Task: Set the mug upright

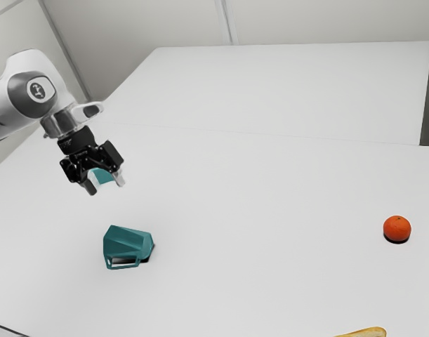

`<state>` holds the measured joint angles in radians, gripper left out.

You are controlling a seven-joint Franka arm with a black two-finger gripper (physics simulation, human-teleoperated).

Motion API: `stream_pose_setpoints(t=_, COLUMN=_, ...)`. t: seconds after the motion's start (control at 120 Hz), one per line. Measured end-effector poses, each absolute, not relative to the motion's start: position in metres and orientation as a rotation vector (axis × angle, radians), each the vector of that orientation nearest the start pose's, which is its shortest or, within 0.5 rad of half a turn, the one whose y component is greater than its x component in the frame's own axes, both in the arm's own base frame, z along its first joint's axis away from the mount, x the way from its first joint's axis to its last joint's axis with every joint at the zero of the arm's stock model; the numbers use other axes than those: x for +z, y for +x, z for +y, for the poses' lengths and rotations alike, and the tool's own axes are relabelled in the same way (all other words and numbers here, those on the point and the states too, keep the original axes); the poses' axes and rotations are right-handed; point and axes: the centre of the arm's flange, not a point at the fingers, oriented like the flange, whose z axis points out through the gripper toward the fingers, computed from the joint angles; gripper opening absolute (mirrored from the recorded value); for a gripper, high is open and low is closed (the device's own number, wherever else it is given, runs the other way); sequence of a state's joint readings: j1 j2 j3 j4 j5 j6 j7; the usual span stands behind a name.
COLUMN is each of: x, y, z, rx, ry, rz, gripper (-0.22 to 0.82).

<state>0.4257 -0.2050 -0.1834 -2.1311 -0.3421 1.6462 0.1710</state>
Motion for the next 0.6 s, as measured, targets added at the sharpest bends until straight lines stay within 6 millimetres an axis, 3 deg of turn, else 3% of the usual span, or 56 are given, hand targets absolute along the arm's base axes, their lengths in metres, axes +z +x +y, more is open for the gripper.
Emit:
stream_pose_setpoints(t=0.242, x=0.435, y=0.432, z=0.124, rx=0.337, ry=-3.593, rz=-0.340, gripper=0.60)
stream_pose_setpoints(t=0.442, x=0.394, y=0.426, z=0.135, rx=0.290, ry=-3.712, rz=-0.232, gripper=0.60)
stream_pose_setpoints(t=0.6, x=0.360, y=0.426, z=0.154, rx=0.226, ry=-3.790, rz=-0.177, gripper=0.60)
